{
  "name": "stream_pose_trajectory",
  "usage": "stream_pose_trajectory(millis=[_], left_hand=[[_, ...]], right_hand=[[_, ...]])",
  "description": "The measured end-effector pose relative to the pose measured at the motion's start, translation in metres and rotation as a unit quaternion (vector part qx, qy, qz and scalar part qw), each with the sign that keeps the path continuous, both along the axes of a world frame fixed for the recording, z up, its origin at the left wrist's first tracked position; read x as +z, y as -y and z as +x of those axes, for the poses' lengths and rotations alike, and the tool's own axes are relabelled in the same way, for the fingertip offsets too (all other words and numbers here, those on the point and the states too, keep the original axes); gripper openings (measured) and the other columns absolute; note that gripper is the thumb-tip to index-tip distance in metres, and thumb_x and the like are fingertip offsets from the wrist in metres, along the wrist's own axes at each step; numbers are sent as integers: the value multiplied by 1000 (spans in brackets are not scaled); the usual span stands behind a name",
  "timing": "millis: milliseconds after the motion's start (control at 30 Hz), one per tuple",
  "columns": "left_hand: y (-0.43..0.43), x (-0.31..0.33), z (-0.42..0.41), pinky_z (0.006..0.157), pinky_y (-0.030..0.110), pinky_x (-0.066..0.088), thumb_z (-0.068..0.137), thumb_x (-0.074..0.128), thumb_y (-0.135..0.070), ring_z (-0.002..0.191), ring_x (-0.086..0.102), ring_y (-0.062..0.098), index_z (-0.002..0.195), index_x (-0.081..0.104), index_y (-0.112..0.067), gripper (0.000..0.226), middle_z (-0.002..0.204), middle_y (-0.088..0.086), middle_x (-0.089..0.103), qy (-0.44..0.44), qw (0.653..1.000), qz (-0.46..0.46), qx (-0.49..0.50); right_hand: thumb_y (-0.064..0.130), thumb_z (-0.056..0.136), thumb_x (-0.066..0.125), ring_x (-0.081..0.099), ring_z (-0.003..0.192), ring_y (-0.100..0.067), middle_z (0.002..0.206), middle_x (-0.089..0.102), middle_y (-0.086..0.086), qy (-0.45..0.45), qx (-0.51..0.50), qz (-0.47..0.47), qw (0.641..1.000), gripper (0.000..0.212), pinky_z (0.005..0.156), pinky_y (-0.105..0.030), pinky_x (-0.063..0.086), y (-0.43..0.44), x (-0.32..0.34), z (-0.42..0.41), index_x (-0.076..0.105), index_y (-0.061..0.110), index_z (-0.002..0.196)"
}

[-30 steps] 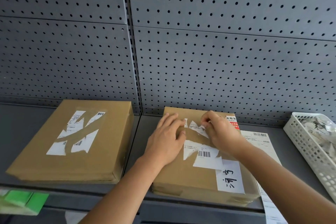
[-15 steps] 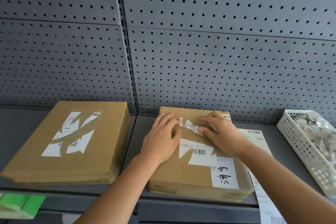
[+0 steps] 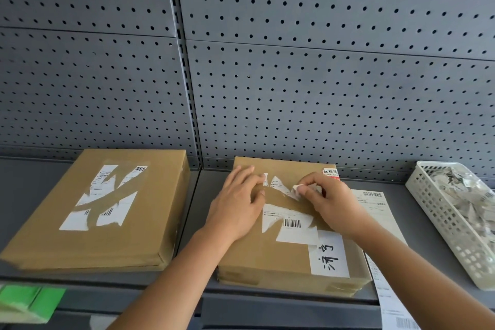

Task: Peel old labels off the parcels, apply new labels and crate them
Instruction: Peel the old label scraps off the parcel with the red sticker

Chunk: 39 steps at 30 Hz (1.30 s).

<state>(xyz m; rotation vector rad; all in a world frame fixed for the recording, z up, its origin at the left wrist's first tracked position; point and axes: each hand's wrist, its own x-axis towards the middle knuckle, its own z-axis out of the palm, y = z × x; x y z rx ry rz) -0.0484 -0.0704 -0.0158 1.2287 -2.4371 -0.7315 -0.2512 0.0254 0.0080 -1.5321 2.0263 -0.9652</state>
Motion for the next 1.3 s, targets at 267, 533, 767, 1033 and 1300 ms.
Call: stream_pose_trajectory(millis=[267, 533, 767, 1033, 1300], left_hand=[[1, -2, -1, 110, 48, 39, 104, 39, -42, 149, -3, -5, 140, 45, -42, 36, 161, -26, 19, 2, 1000, 0, -2], [0, -2, -1, 112, 47, 37, 104, 40, -42, 150, -2, -4, 143, 44, -41, 39, 161, -25, 20, -3, 1000, -2, -4], [0, -1, -1, 111, 44, 37, 104, 41, -42, 150, -1, -4, 143, 45, -37, 39, 160, -25, 21, -7, 1000, -4, 0], [1, -2, -2, 112, 39, 37, 103, 44, -41, 150, 0, -5, 140, 47, -35, 37, 160, -25, 23, -24, 1000, -1, 6], [0, 1, 0, 114, 41, 35, 103, 45, -41, 150, 0, -5, 140, 46, -33, 38, 160, -25, 23, -24, 1000, 6, 7]], right_hand=[[6, 100, 45, 40, 50, -19, 76, 68, 2, 152, -31, -24, 988, 29, 53, -27, 39, -9, 19, -11, 66, 26, 107], [4, 91, 36, 40, 49, -18, 69, 66, -2, 136, -57, 34, 989, 41, 56, -29, 35, 16, 16, -2, 70, 12, 69], [38, 98, 51, 58, 59, -17, 66, 70, 2, -3, -25, 42, 999, 41, 65, -34, 51, 38, 14, 4, 63, 16, 67], [22, 101, 43, 51, 51, -9, 60, 56, 13, -144, 55, 42, 987, 20, 57, -34, 47, 63, 6, 19, 58, 34, 101], [24, 100, 38, 60, 70, -13, 79, 66, 14, -222, 77, 95, 967, 25, 59, -26, 43, 78, 7, 26, 58, 39, 100]])
